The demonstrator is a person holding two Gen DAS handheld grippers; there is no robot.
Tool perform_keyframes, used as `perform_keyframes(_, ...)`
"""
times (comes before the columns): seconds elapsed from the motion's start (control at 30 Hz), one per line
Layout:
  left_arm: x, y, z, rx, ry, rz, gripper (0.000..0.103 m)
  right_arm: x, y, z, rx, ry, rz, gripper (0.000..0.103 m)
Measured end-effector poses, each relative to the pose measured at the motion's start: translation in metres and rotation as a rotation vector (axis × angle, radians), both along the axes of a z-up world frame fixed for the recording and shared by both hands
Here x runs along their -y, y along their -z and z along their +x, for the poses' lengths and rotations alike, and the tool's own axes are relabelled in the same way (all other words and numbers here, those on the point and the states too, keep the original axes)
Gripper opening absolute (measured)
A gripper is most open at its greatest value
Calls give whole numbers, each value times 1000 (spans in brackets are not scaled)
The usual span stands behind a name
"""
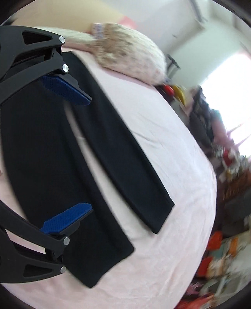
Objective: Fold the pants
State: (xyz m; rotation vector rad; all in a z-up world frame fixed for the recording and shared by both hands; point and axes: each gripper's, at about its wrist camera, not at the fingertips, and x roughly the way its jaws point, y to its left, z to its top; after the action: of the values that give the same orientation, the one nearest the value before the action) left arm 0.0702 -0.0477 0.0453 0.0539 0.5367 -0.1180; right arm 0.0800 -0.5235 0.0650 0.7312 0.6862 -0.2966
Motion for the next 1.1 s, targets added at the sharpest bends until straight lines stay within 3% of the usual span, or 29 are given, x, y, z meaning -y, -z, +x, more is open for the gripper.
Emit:
perform_keyframes(0.1, 4, 18, 7, -28, 13, 20, 101, 32, 5, 36, -17, 42, 108, 96)
perform_keyframes(0.27, 8, 34, 7, 6, 13, 105, 101, 59, 30, 100, -58, 74, 223, 67)
perform_keyframes(0.4, -1, 37, 11, 2, 35, 56, 101, 67, 50, 150, -120, 59, 241, 51)
perform_keyframes(0.67, -7, 43, 15, -12, 52, 23, 101, 87, 75, 213, -281, 245, 106, 50)
perform_keyframes(0.87, 12, 46, 2, 38, 98, 123, 101, 89, 91, 241, -408, 367, 28, 51)
perform_keyframes(1.0, 16, 49, 3, 27, 106, 145, 101, 81, 102, 250, -448, 381, -55, 51)
perform_keyframes(1.1, 15, 51, 5, 6, 101, 148, 101, 71, 104, 247, -449, 366, -138, 36)
